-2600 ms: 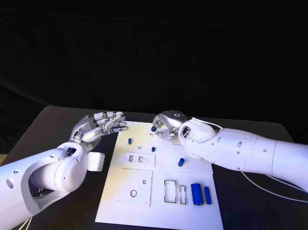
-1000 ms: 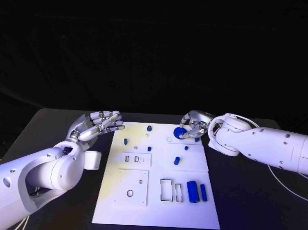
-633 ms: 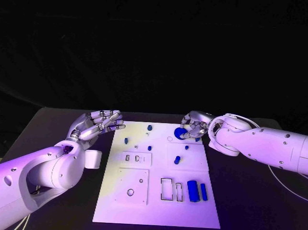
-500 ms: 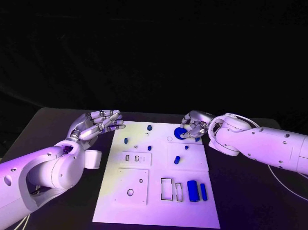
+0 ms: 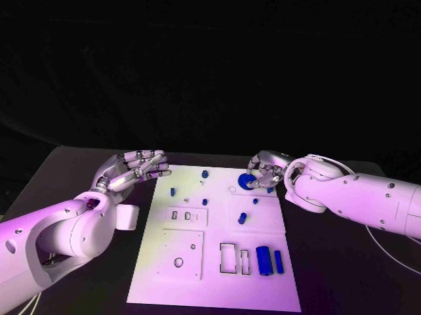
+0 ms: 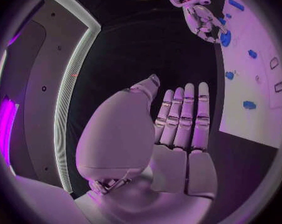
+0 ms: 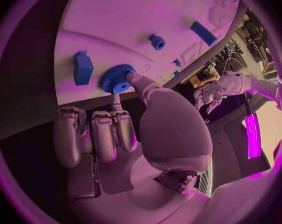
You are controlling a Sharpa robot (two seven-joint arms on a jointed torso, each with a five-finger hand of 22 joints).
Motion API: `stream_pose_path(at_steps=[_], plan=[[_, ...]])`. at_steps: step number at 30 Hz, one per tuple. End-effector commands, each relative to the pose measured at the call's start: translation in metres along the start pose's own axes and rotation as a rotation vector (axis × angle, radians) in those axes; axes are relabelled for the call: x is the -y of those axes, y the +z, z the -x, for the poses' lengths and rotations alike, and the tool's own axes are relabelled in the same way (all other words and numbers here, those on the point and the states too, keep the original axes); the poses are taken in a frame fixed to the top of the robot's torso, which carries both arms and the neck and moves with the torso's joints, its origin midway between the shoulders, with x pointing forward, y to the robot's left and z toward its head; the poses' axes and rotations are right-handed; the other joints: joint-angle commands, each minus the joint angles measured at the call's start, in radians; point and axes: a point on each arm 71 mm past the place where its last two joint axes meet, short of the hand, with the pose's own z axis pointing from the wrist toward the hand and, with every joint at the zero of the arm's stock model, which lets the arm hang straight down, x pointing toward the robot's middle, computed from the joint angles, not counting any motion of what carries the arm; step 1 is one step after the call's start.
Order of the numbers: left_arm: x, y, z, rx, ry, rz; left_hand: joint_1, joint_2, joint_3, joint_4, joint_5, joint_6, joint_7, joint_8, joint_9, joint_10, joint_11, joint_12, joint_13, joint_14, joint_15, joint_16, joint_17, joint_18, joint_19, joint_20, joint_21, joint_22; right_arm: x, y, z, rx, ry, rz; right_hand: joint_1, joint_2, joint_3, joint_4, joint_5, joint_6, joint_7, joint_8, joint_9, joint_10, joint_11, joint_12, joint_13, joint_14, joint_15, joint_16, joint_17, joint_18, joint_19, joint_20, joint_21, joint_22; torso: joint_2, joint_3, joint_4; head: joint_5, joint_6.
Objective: Assemble the parts on the task board
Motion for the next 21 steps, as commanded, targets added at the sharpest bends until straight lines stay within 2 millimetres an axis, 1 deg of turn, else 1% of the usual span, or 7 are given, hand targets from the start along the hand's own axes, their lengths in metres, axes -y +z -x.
stream_pose_path(at_steps=[1,4,9,13,16,19,21], plan=[[0.001,0.0,-0.002,-0.019,-0.011,-0.005,-0.006,0.0,0.006,0.001,-0.004,0.0,0.009,-0.006,-0.002,0.001,0.002,-0.004,0.0,0.002,0.005,-0.007,0.001,0.013,0.006,0.003,-0.005,-0.001,-0.004,-0.001,-0.006,0.0,-0.054,0.029,0.014,0.007,0.021,-0.005,-0.016,0.034,-0.013,0.018,0.009,0.046,-0.013,0.007,0.181,0.085,-0.008,0.006,0.166,-0.012,0.009,-0.004,0.007,0.098,0.0,-0.0002,-0.0006,0.0,0.0],[0.001,0.0,-0.002,-0.02,-0.011,-0.005,-0.006,0.0,0.006,0.001,-0.004,0.0,0.009,-0.006,-0.002,0.001,0.002,-0.004,0.0,0.002,0.005,-0.007,0.001,0.013,0.006,0.003,-0.005,-0.001,-0.007,-0.002,-0.005,0.029,-0.077,0.051,0.02,0.013,0.042,-0.012,-0.028,0.063,-0.024,0.03,0.014,0.049,-0.023,0.01,0.186,0.085,-0.016,0.007,0.168,-0.013,0.012,-0.011,0.011,0.104,0.0,-0.0001,0.0002,-0.001,-0.001],[0.001,0.0,-0.002,-0.019,-0.011,-0.004,-0.006,0.0,0.006,0.001,-0.004,0.0,0.009,-0.006,-0.002,0.001,0.002,-0.004,0.0,0.002,0.005,-0.007,0.001,0.013,0.006,0.003,-0.005,-0.001,-0.011,-0.004,-0.003,0.08,-0.096,0.084,0.018,0.019,0.069,-0.016,-0.028,0.09,-0.036,0.038,0.018,0.055,-0.034,0.015,0.192,0.086,-0.026,0.008,0.172,-0.015,0.018,-0.021,0.016,0.114,-0.001,-0.0021,0.0015,0.0,0.001],[0.001,0.0,-0.002,-0.019,-0.011,-0.004,-0.006,0.0,0.006,0.001,-0.004,0.0,0.009,-0.006,-0.002,0.001,0.002,-0.004,0.0,0.002,0.005,-0.007,0.001,0.013,0.006,0.003,-0.005,-0.001,-0.017,-0.005,-0.001,0.131,-0.103,0.119,0.011,0.017,0.073,-0.014,-0.026,0.092,-0.037,0.037,0.018,0.056,-0.036,0.015,0.193,0.086,-0.028,0.008,0.174,-0.016,0.02,-0.023,0.018,0.117,-0.001,-0.0016,0.0018,0.0,0.005],[0.001,0.001,-0.002,-0.019,-0.011,-0.004,-0.006,0.0,0.006,0.001,-0.004,0.0,0.009,-0.006,-0.002,0.001,0.002,-0.004,0.0,0.002,0.005,-0.007,0.001,0.013,0.006,0.003,-0.005,-0.001,-0.026,-0.007,0.001,0.181,-0.114,0.16,-0.014,0.005,0.076,-0.003,-0.009,0.089,-0.037,0.029,0.017,0.055,-0.036,0.014,0.192,0.087,-0.029,0.009,0.177,-0.018,0.026,-0.026,0.024,0.126,-0.001,-0.0015,0.0021,0.0,0.006],[0.001,0.001,-0.002,-0.019,-0.01,-0.003,-0.006,0.0,0.006,0.001,-0.004,0.0,0.009,-0.006,-0.002,0.001,0.002,-0.004,0.0,0.002,0.005,-0.007,0.001,0.013,0.006,0.003,-0.005,-0.001,-0.036,-0.01,0.001,0.209,-0.122,0.197,-0.017,0.003,0.076,-0.002,-0.007,0.09,-0.037,0.029,0.017,0.055,-0.036,0.014,0.191,0.087,-0.03,0.009,0.177,-0.019,0.027,-0.027,0.024,0.127,-0.001,-0.002,0.0028,0.001,0.009],[0.001,0.001,-0.002,-0.019,-0.011,-0.003,-0.006,0.0,0.006,0.001,-0.004,0.0,0.009,-0.006,-0.002,0.001,0.002,-0.004,0.0,0.002,0.005,-0.007,0.001,0.013,0.006,0.003,-0.005,-0.001,-0.046,-0.012,0.0,0.223,-0.124,0.229,-0.028,-0.004,0.077,0.003,-0.001,0.089,-0.037,0.024,0.016,0.056,-0.036,0.014,0.192,0.088,-0.03,0.009,0.179,-0.019,0.028,-0.027,0.025,0.129,-0.002,-0.0024,0.0023,0.001,0.012]])
